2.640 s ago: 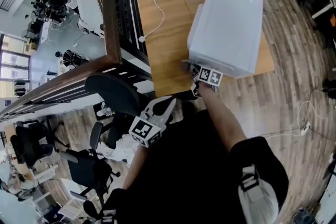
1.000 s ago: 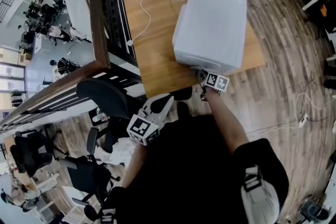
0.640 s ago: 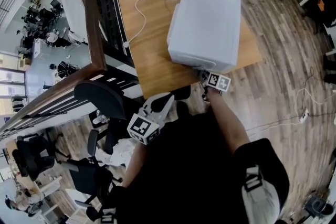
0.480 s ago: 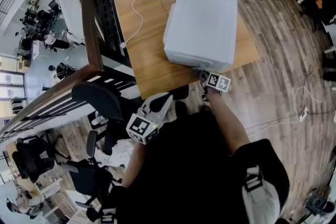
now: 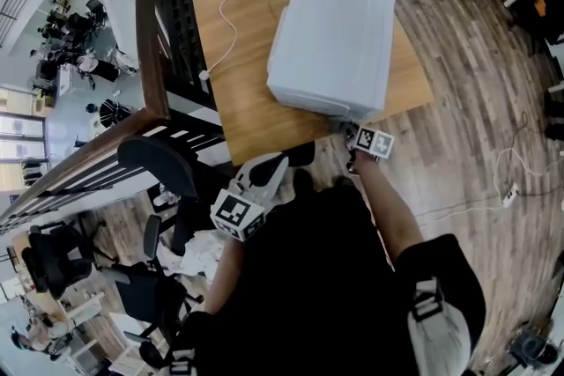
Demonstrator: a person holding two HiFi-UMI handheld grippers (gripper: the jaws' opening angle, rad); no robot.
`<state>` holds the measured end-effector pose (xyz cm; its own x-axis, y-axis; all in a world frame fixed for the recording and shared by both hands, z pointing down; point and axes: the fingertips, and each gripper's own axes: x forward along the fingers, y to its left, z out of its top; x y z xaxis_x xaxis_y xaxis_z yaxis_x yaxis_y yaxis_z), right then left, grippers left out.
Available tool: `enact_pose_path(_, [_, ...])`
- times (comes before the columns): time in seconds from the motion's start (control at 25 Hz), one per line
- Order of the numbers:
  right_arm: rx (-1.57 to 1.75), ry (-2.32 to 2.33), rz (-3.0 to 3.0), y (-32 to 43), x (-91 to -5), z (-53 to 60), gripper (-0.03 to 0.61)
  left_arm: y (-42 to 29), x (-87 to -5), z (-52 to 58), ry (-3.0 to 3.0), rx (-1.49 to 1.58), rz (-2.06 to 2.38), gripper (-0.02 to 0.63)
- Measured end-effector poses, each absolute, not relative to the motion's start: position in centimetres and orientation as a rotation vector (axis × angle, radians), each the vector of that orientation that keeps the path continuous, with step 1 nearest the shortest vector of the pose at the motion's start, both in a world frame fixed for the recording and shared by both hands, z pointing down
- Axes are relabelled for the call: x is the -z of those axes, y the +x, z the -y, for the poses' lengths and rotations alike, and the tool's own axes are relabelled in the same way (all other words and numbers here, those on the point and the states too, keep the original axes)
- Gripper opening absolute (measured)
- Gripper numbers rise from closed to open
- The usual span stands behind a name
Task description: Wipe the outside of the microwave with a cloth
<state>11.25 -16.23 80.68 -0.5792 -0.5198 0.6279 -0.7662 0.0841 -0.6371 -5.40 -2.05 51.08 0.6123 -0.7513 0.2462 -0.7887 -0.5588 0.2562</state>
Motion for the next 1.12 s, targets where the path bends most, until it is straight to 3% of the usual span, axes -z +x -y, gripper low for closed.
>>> enact_pose_path(1.12, [-1.397,1.177,2.156,18.3,-78.6,15.4,0.018,2.9,-49.7,1.5,2.427,-0.167,1.314,0.002])
